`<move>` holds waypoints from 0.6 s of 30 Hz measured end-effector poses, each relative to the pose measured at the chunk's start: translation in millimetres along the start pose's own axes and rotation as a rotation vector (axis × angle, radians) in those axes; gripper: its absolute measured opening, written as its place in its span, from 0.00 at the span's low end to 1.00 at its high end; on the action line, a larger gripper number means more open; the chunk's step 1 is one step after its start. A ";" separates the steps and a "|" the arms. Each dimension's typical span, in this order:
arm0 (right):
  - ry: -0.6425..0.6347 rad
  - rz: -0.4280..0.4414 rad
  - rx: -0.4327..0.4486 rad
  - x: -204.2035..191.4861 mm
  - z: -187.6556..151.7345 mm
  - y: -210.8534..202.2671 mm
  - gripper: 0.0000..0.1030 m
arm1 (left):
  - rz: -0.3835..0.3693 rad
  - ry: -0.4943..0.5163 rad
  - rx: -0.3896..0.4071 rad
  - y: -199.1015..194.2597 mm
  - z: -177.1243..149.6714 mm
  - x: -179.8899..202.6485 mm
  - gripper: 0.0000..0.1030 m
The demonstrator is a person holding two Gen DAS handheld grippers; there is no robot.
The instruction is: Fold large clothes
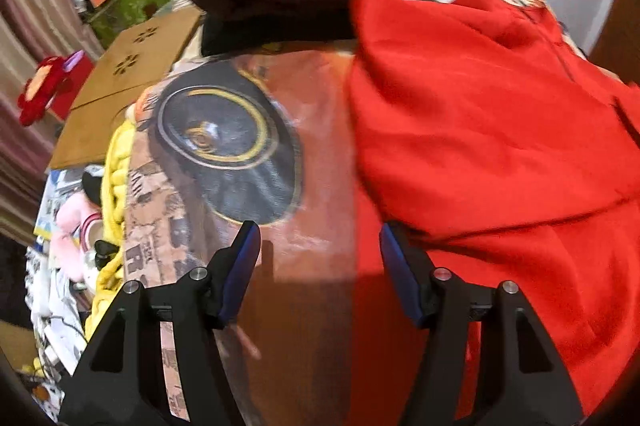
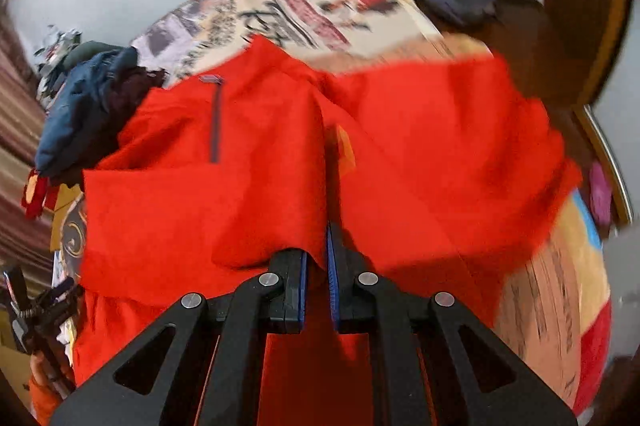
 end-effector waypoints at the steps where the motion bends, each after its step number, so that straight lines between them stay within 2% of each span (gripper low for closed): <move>1: 0.012 0.016 0.004 4.2 -1.3 -3.3 0.08 | -0.003 -0.016 -0.008 2.5 -0.2 -2.7 0.60; 4: 0.043 0.038 0.008 5.5 -2.9 -11.0 0.10 | -0.042 -0.051 -0.036 5.5 -2.5 -7.7 0.60; 8: 0.030 -0.006 0.008 2.8 0.4 -13.9 0.35 | -0.073 0.006 -0.023 -4.8 -6.8 0.9 0.60; 10: -0.006 -0.022 0.008 -0.7 1.7 -12.1 0.41 | -0.108 0.052 -0.044 -4.0 -9.0 12.3 0.60; 11: -0.027 -0.043 0.006 -1.8 2.4 -10.3 0.41 | -0.123 0.075 -0.052 -3.1 -9.7 19.0 0.60; 14: -0.087 -0.097 0.008 -7.5 4.5 -7.6 0.43 | -0.107 0.150 -0.019 -6.6 -4.5 36.2 0.60; 17: -0.124 -0.119 0.011 -11.4 5.3 -5.0 0.47 | -0.125 0.172 -0.003 -6.7 5.1 48.0 0.60; 18: -0.128 -0.123 0.010 -12.1 6.2 -3.6 0.47 | -0.108 0.178 0.002 -4.1 8.7 50.4 0.60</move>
Point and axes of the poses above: each gripper's, at about its wrist camera, not at the fingertips, and y roughly the way its jaws point, x to its right, z to its top, the point moved 5 cm from there along y, roughly the way its jaws point, and after that the axes turned 5 degrees about x, right-handed, at the moved point
